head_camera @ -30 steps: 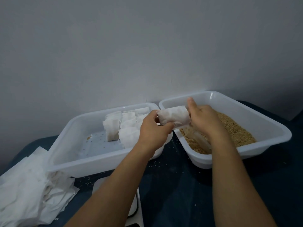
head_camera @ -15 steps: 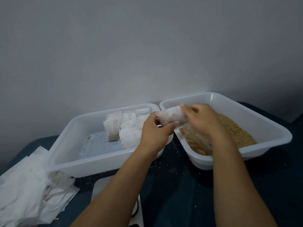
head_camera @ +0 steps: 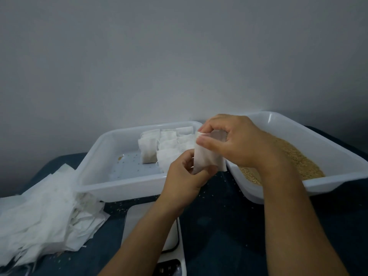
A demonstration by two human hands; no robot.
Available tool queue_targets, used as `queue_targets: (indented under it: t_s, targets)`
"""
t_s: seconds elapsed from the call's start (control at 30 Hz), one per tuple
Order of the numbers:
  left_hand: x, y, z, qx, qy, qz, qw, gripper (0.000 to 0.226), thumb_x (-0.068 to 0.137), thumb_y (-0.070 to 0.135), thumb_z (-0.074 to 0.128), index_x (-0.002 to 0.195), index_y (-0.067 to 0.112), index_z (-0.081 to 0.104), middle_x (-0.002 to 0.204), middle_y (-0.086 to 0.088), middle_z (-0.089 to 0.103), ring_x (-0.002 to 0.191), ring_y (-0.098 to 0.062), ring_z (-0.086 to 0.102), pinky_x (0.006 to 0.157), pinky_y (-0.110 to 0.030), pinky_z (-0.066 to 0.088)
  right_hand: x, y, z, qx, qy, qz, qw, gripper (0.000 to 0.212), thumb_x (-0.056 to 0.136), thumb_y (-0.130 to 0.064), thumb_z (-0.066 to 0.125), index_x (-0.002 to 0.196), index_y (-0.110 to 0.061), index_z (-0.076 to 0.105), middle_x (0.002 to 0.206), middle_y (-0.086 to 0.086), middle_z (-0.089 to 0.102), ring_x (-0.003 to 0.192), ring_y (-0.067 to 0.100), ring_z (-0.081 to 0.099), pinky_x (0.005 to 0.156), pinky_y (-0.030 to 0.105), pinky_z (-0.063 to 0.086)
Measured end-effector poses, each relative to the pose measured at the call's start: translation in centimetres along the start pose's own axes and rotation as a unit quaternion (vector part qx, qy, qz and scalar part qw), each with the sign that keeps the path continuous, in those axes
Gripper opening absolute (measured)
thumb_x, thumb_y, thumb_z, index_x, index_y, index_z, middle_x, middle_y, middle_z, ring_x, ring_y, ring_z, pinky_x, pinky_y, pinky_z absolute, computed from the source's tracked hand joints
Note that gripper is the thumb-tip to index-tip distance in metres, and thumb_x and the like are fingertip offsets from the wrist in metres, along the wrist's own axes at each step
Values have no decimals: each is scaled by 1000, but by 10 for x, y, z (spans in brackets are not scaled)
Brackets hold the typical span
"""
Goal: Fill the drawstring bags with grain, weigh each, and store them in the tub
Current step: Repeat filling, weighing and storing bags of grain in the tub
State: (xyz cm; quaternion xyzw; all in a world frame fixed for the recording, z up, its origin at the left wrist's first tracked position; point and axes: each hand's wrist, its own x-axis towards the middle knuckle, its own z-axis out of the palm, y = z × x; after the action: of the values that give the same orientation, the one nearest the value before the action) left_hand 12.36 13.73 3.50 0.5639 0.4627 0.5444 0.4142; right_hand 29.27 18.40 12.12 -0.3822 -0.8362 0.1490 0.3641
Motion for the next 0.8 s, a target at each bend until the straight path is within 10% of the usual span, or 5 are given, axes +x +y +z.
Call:
queue_targets:
  t_s: [0.2,0.3,0.43,0.67,0.8]
  targets:
    - [-22,-5,-29,-14,53,6,998,37,85,23,85,117,34,72,112,9,77,107,-9,72,94,-34,58,1,-10,6,43,66,35,996,42,91,-66,64,129,-47,62,116,-28,68,110,-20,58,87,16,49]
    - [-29,-3,-43,-16,61,17,998,37,84,24,86,115,37,72,111,8,77,107,-10,73,90,-30,60,-1,-10,16,63,-61,95,992,66,76,-85,60,130,-48,63,111,-24,72,105,-8,67,92,30,56]
    - [-39,-6,-55,-14,49,11,999,43,84,24,86,123,28,69,113,3,77,106,-17,74,91,-39,61,-6,-11,41,62,-78,96,990,35,89,-64,67,99,-32,74,90,-6,77,87,20,75,85,56,61]
    - [-56,-7,-76,-49,53,18,997,23,96,29,76,118,29,74,111,0,78,104,-19,74,90,-39,62,-28,-26,64,27,-40,25,999,20,101,-41,66,90,-25,71,84,-13,70,78,2,65,62,9,47]
    - [-60,-11,-86,-36,100,9,994,14,98,24,73,110,19,77,104,-6,79,104,-30,73,95,-52,60,-39,-29,87,99,-16,32,994,22,103,-33,65,84,-21,65,74,-3,66,68,13,62,62,27,52]
